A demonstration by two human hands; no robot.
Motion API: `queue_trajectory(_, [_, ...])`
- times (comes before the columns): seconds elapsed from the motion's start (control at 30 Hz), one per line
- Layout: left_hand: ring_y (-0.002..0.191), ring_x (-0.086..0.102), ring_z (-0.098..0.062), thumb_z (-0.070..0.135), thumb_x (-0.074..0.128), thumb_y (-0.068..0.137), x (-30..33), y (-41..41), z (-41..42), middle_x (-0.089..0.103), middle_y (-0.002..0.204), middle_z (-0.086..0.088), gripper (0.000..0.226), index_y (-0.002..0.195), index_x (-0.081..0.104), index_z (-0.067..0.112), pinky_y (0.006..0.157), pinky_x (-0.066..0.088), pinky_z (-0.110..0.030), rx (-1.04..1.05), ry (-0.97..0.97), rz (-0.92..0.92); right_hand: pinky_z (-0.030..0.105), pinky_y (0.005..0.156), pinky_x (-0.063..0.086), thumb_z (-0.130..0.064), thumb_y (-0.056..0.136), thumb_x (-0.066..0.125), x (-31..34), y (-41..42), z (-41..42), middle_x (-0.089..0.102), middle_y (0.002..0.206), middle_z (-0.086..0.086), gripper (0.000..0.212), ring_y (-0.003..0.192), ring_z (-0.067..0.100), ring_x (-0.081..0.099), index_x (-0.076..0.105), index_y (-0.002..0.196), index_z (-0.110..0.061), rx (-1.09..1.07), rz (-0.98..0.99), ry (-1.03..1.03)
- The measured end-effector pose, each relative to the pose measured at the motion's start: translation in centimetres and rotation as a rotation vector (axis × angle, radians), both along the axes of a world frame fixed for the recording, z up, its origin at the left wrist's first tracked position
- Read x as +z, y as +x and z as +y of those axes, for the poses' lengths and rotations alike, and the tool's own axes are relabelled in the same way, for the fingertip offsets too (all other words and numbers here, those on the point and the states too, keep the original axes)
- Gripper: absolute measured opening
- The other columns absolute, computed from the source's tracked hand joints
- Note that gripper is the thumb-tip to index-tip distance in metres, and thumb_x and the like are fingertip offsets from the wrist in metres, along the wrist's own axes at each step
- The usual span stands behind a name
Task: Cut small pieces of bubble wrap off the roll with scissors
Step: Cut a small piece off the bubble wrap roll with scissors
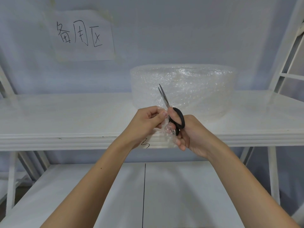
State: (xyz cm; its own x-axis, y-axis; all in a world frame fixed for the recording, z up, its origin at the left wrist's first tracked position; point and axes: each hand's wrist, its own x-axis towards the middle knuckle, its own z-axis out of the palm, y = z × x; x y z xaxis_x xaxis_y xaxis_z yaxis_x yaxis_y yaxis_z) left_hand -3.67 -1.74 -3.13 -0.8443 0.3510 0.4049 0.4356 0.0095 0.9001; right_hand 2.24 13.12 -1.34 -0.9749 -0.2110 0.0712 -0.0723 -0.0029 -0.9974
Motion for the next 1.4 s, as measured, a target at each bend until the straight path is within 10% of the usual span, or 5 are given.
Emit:
queue_trajectory(0.5, [0.079, 0.054, -0.021, 0.015, 0.054, 0.101, 0.0, 0.2, -0.4, 0.066, 0.080, -0.010, 0.025, 0.097, 0.066, -0.006, 0.069, 0.046, -0.019, -0.036, -0.060, 0.024, 0.019, 0.032, 0.035, -0.062, 0.072, 0.061, 1.7, -0.1, 0.4, 0.055, 0.070, 0.005, 0.052, 0.036, 0.012, 0.044, 0.050, 0.068, -0.012, -0.006, 0.028, 0.034])
queue_trajectory(0.77, [0.054, 0.048, -0.001, 0.013, 0.053, 0.101, 0.4, 0.9, 0.2, 0.053, 0.059, 0.010, 0.022, 0.086, 0.063, -0.001, 0.057, 0.042, -0.010, 0.068, 0.095, 0.013, 0.022, 0.036, 0.045, -0.052, 0.072, 0.062, 2.3, 2.2, 0.5, 0.071, 0.078, 0.010, 0.042, 0.040, 0.016, 0.053, 0.066, 0.061, -0.011, 0.056, 0.108, 0.019])
queue_trajectory(1.03, [0.055, 0.057, -0.013, 0.020, 0.051, 0.102, 0.6, 0.9, 0.2, 0.064, 0.059, 0.004, 0.022, 0.085, 0.063, 0.011, 0.060, 0.053, -0.023, 0.087, 0.195, -0.083, 0.029, 0.060, 0.060, -0.054, 0.085, 0.056, 2.5, 2.6, 5.1, 0.076, 0.096, 0.008, 0.043, 0.063, 0.018, 0.067, 0.070, 0.096, -0.015, -0.378, 0.182, 0.189])
queue_trajectory(1.4, [0.054, 0.054, -0.008, 0.016, 0.051, 0.102, 0.3, 0.8, 0.1, 0.061, 0.057, 0.007, 0.021, 0.086, 0.065, 0.010, 0.062, 0.051, -0.020, 0.092, 0.194, -0.074, 0.025, 0.046, 0.049, -0.054, 0.086, 0.060, 1.9, 1.4, 12.9, 0.070, 0.054, 0.011, 0.052, 0.042, 0.022, 0.061, 0.070, 0.071, -0.005, -0.868, 0.144, 0.507])
